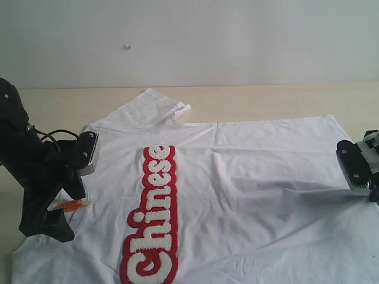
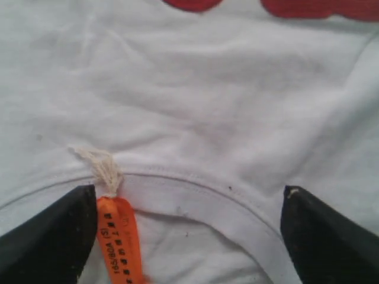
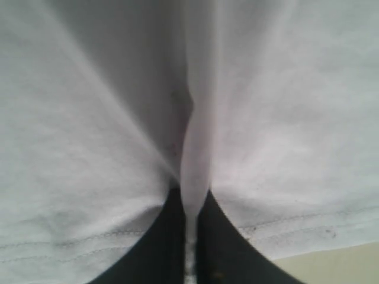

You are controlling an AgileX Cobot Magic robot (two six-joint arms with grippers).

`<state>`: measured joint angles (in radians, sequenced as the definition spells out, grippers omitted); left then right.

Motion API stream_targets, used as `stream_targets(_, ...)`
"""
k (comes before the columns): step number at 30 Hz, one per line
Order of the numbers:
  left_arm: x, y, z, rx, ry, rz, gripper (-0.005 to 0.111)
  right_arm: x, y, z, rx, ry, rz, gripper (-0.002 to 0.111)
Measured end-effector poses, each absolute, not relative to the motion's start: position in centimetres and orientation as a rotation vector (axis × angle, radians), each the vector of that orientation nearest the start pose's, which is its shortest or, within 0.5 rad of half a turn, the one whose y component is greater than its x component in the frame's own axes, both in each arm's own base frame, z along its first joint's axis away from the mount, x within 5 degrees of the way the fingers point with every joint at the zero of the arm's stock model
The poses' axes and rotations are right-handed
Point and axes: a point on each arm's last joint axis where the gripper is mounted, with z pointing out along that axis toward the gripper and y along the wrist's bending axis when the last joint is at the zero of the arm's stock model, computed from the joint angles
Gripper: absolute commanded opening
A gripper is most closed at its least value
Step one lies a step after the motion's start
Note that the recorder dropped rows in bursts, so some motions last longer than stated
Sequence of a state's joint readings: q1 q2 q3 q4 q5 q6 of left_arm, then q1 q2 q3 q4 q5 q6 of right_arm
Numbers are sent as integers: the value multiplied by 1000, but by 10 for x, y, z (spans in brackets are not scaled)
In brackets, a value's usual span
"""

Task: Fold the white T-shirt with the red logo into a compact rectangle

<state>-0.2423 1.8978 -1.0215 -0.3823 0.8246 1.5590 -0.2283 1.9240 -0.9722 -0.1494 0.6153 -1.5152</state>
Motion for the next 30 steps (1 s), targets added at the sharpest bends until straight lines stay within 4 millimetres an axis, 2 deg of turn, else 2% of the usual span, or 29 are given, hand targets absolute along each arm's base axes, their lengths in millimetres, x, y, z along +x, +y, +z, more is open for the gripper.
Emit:
stream_targets(8,314,-98,115,2066,2124,-232,81,313,-81,108,-2002,2414,-216,0)
stream_targets(14,317,-98,110,2058,2160,-242,79,313,-81,108,-1995,2414,-221,0)
stream_targets(17,317,-97,109,2053,2180,-238,65,315,-81,108,-1972,2419,-235,0)
stream_targets(21,316,-97,109,2047,2198,-237,24,316,-81,108,-1957,2415,-251,0)
stream_targets(24,316,-97,109,2036,2212,-243,0,317,-81,108,-1949,2414,-258,0)
stream_targets(30,315,-97,110,2039,2221,-248,0,317,-81,111,-1941,2409,-269,0)
